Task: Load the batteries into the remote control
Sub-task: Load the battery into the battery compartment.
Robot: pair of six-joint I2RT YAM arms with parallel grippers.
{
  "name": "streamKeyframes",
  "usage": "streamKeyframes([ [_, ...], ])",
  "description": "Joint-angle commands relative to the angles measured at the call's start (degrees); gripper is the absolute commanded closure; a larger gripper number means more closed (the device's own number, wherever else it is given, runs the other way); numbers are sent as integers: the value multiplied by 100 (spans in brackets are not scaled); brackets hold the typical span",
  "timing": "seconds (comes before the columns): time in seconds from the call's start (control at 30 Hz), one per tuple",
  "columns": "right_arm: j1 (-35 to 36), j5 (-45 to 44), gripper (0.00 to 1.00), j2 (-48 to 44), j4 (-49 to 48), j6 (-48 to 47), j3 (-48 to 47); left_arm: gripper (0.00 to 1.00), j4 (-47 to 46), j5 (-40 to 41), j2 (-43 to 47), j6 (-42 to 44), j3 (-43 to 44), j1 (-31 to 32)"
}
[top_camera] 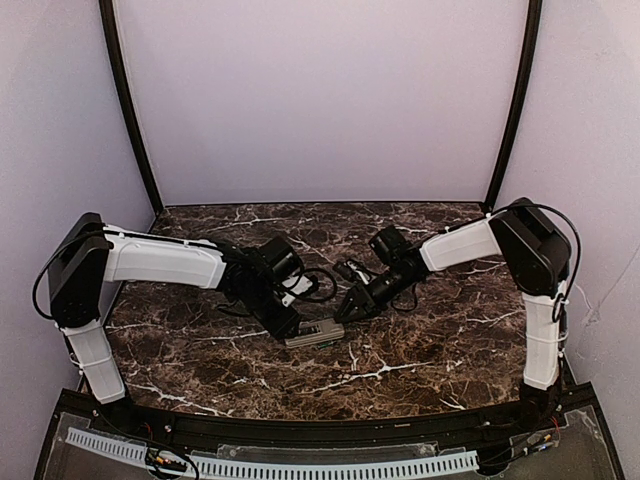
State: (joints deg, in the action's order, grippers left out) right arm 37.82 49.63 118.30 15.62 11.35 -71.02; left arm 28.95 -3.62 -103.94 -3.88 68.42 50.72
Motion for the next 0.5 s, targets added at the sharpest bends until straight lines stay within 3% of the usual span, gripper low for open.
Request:
streamKeyframes([
  [0.0, 68, -20, 63, 127, 59, -63, -131, 56, 54, 17, -4, 33, 31, -39],
  [0.23, 71, -27, 63, 106, 64, -42, -122, 59, 23, -147, 357, -31, -78, -38],
  [0.47, 70, -31, 64, 62, 42, -12, -74, 62, -248, -297, 964, -630, -322, -29],
])
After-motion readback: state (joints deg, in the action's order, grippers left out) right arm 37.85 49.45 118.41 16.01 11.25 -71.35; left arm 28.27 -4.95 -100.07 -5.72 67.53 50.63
